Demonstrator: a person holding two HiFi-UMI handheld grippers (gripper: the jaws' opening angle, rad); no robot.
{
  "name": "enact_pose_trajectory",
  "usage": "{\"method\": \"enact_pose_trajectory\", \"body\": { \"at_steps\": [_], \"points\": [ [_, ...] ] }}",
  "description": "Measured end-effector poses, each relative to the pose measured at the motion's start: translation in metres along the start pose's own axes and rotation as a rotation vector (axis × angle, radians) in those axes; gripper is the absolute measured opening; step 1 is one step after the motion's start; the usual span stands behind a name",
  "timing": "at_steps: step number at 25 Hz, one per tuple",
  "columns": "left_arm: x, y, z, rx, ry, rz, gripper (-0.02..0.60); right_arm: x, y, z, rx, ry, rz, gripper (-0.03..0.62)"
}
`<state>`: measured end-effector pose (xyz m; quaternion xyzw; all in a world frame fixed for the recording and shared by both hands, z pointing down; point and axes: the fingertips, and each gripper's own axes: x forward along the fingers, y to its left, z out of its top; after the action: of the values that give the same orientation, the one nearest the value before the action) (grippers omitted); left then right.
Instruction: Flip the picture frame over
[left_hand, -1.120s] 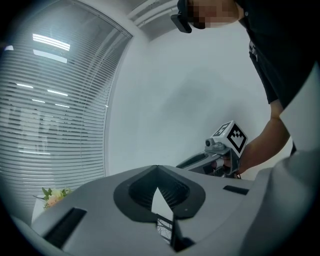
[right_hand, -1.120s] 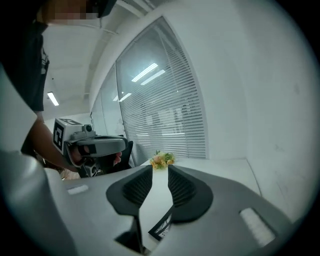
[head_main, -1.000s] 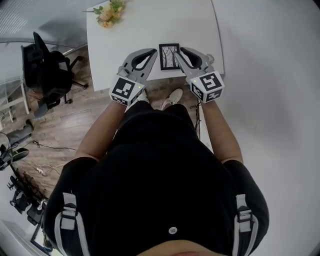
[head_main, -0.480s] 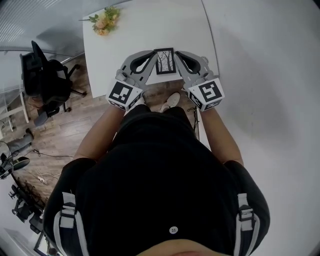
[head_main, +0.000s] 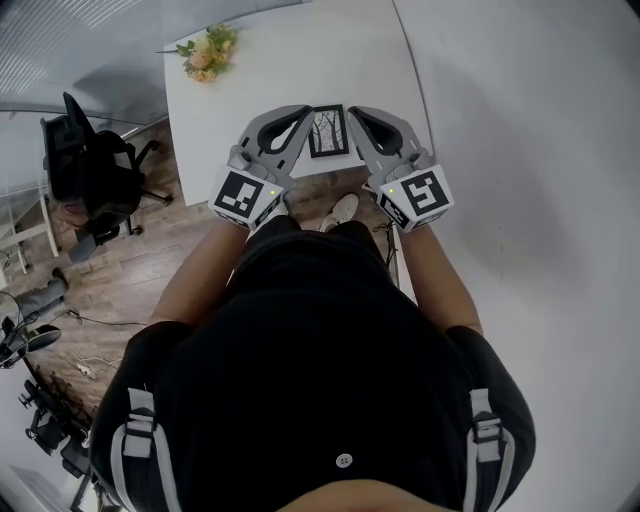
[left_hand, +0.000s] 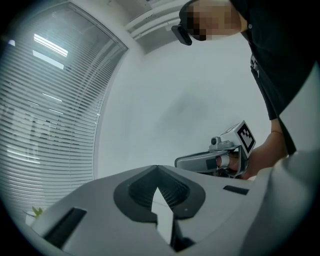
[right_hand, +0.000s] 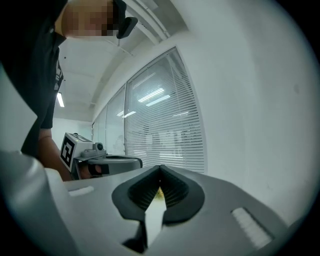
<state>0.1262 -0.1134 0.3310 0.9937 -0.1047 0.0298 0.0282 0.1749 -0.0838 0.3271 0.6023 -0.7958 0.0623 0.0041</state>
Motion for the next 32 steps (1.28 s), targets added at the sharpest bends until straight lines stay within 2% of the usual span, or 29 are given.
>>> {"method": "enact_pose_trajectory", "body": {
  "at_steps": [3,6,10,17,22,32],
  "points": [
    [-0.001,0.001,0.002,0.003,0.024,0.008,0.002,-0.001,0.000,0.007,-0.002,-0.009,0.003,0.009],
    [0.002,-0.001,0.006,-0.002,-0.017,0.001,0.002,-0.002,-0.001,0.011,-0.002,-0.018,0.003,0.009],
    [0.004,-0.001,0.007,0.010,0.011,-0.002,0.002,-0.004,-0.002,0.012,-0.007,-0.021,-0.007,0.009],
    [0.009,0.004,0.008,0.014,-0.006,-0.008,0.002,0.002,-0.009,0.010,-0.026,-0.004,-0.022,0.009],
    [0.010,0.007,0.006,0.011,0.038,-0.001,0.002,0.002,-0.017,0.012,-0.026,-0.007,-0.041,0.009],
    [0.010,0.021,0.013,0.013,-0.024,0.020,0.002,0.003,-0.025,0.015,-0.031,-0.014,-0.055,0.009]
  ]
}}
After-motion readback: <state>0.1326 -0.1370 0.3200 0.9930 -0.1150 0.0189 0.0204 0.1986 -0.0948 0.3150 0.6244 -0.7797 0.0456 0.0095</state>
